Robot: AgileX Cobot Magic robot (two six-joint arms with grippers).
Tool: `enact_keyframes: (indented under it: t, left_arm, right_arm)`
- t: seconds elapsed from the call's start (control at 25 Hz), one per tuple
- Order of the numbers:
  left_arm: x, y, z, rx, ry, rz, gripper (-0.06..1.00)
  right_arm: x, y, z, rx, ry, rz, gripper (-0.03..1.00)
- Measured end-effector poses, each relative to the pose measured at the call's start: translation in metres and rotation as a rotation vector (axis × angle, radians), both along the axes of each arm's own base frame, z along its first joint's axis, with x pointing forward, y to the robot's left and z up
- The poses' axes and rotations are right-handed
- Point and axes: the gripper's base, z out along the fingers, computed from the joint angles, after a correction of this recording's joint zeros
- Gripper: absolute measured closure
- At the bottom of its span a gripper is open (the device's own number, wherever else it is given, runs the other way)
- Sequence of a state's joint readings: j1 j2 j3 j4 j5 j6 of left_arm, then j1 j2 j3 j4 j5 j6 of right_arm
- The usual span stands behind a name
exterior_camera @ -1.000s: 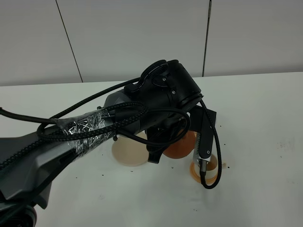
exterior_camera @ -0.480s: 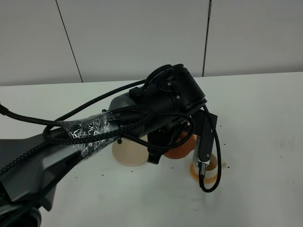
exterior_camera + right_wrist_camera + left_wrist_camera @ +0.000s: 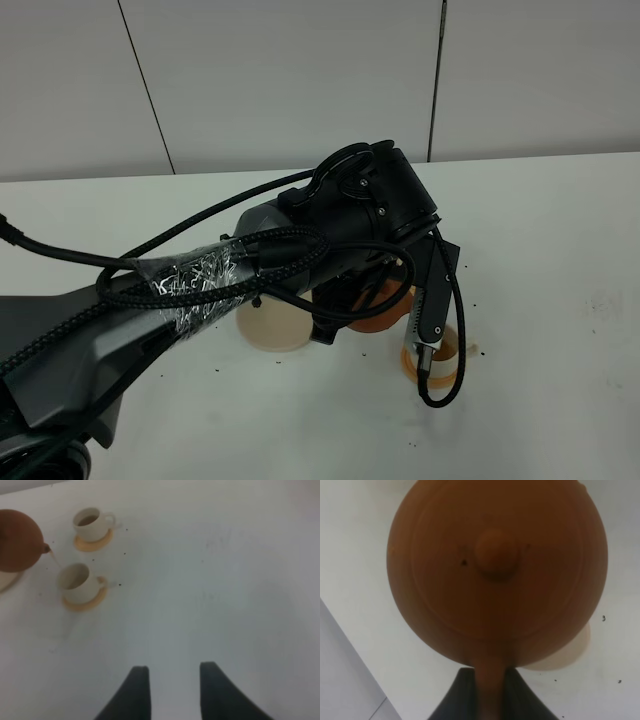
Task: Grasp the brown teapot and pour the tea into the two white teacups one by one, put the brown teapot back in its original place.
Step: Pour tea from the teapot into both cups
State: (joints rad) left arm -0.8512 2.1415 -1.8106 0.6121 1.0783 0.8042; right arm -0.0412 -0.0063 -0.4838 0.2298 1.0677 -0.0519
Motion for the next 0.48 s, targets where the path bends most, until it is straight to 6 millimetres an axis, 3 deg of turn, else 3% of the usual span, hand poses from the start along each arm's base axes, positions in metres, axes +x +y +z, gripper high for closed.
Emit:
enact_keyframes:
  t: [0.48]
  left_arm:
    - [-0.0001, -0.0016, 0.0014, 0.014, -0.023, -0.016, 0.78]
  right_arm:
    - [0.0, 0.0001, 0.0, 0.001, 0.0, 0.0, 0.73]
